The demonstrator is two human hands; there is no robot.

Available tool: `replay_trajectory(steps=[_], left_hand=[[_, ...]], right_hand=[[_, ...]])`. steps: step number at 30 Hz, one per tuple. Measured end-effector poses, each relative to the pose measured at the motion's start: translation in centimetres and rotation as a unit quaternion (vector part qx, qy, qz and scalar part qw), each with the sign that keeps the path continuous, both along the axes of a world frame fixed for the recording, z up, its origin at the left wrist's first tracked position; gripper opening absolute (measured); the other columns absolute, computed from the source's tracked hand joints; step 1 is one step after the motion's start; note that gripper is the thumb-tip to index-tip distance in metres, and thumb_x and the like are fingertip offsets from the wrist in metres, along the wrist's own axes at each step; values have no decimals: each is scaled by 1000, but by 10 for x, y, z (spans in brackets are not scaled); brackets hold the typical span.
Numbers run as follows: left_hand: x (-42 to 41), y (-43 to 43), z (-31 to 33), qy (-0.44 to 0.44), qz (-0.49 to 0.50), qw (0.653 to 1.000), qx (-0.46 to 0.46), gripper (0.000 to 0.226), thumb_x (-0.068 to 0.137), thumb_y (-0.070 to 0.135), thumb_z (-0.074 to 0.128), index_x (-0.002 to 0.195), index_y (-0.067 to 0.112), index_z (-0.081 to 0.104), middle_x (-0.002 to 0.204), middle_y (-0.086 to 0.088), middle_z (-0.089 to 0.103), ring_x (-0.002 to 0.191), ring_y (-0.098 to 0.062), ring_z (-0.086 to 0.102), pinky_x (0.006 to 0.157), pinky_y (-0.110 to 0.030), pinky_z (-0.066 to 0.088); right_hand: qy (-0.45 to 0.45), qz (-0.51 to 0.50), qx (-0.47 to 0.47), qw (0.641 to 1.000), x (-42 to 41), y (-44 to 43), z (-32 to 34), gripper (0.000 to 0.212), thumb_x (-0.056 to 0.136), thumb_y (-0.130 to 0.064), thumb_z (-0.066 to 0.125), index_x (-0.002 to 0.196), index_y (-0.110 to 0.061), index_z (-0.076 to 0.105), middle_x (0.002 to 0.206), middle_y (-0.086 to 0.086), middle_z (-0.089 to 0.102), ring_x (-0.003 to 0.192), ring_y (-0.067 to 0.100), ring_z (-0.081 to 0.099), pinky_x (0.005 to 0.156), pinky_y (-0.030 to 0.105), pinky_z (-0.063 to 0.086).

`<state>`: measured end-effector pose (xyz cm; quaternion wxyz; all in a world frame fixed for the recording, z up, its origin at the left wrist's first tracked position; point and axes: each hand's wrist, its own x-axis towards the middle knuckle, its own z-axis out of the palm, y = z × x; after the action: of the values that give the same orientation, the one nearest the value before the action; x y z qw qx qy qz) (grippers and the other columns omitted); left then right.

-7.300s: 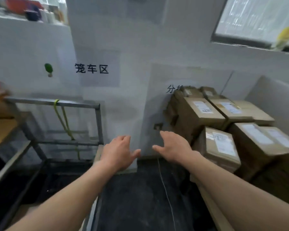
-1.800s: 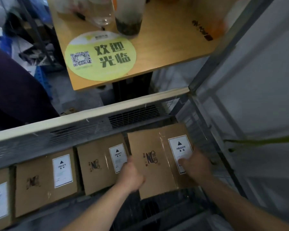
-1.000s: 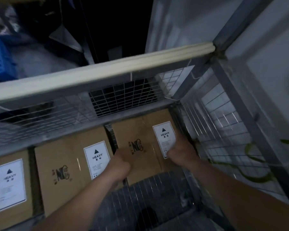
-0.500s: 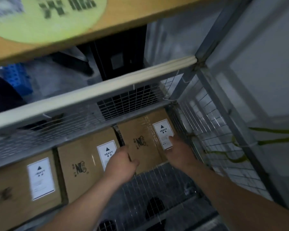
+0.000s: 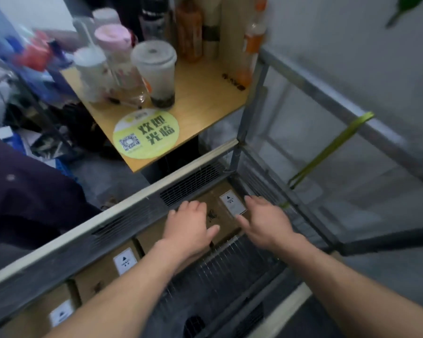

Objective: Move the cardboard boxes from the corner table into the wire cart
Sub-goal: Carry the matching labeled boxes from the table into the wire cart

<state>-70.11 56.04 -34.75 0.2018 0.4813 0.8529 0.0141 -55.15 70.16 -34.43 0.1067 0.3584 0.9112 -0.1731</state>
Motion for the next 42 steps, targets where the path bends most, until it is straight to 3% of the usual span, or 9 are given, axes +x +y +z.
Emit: replay_trajectory(steps=[7,11,17,21,24,29,38,42], left_hand=[[29,-5,93,38,-51,997,53,69,92,68,42,144,22,42,149,1,45,138,-22,39,109,-47,38],[58,-5,130,50,-79,992,82,69,94,66,41,146,21,40,152,1,42,141,-21,36,111,-45,36],[122,-21,170,41,-108,986,117,76,93,70,42,152,22,36,155,2,41,142,-19,37,109,-44,41],[170,-41,193,20,-131,980,147,80,92,72,44,154,24,33,156,4,40,143,-17,38,109,-44,44],[202,-54,212,18,-154,974,164,79,92,72,44,154,24,33,156,3,41,143,-18,38,109,-44,44],[251,-70,237,27,-189,967,170,78,91,72,44,152,24,35,153,2,44,140,-20,41,108,-47,44],[323,-89,273,45,-295,929,219,81,88,75,44,150,22,39,150,-1,47,139,-23,42,108,-48,41],[345,-110,281,43,-350,909,222,83,86,79,40,147,22,42,148,-1,49,137,-24,43,107,-49,41]], right_hand=[[29,-18,80,996,47,-22,102,69,99,-60,41,150,-14,36,150,5,49,139,25,42,106,42,42],[44,-44,100,993,82,-33,138,73,99,-62,40,153,-14,34,154,7,45,142,26,39,110,44,40],[62,-98,117,986,157,-64,182,70,97,-67,39,145,-17,40,142,8,57,129,30,52,100,46,48],[41,-138,125,982,217,-90,204,55,96,-70,36,120,-23,51,124,5,65,111,30,62,77,40,46],[36,-157,132,978,256,-108,220,46,96,-71,35,98,-26,45,114,4,66,105,30,63,71,37,40],[20,-201,151,968,306,-141,249,63,96,-72,34,124,-20,54,126,11,67,113,35,61,86,44,50],[1,-329,180,927,389,-211,289,68,94,-75,33,132,-23,54,134,7,64,122,31,59,96,45,49],[-16,-383,196,903,418,-256,297,68,94,-74,32,132,-22,53,125,7,67,115,31,62,90,44,47]])
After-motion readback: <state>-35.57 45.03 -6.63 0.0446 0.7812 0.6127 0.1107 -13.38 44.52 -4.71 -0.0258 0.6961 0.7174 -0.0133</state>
